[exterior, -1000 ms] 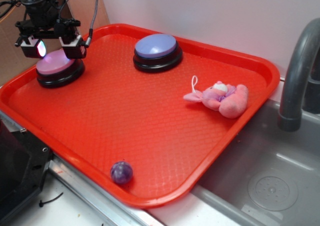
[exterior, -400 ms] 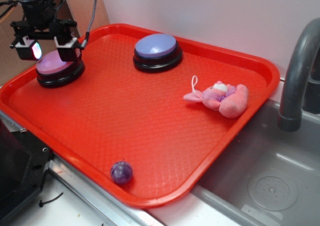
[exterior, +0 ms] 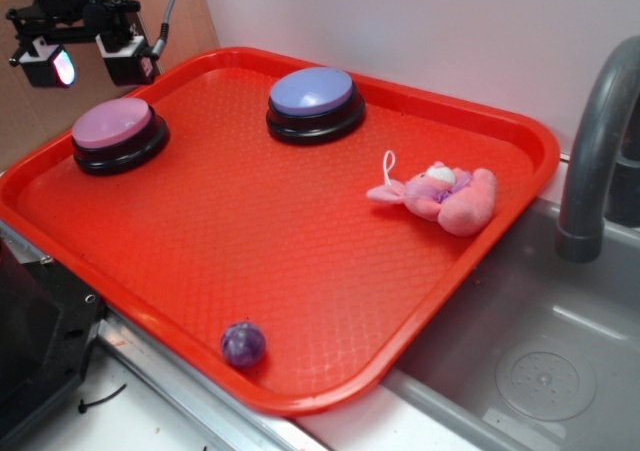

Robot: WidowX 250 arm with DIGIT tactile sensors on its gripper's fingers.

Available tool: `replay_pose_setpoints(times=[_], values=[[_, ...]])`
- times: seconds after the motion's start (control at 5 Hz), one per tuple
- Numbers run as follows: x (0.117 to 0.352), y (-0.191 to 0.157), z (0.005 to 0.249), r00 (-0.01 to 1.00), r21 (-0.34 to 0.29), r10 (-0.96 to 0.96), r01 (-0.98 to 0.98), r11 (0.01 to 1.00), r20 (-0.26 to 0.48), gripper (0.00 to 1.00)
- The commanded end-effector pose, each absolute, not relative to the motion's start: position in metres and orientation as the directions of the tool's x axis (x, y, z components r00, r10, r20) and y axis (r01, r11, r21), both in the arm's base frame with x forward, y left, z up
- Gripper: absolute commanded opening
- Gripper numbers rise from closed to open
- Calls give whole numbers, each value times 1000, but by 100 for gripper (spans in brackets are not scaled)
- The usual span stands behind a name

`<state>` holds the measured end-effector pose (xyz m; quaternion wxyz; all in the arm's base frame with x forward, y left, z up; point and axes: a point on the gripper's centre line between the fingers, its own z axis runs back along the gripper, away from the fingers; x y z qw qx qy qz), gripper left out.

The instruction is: Push the pink button.

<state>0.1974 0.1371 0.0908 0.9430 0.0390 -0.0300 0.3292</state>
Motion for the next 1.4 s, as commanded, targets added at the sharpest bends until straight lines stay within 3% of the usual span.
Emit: replay_pose_setpoints(times=[0.0,0.8,1.0,1.2], values=[[199,144,126,783,51,602,-615,787,155,100],[200,131,148,800,35,578,-589,807,161,100],[198,124,149,819,99,549,-568,817,167,100],[191,115,155,828,117,511,-545,830,232,100]])
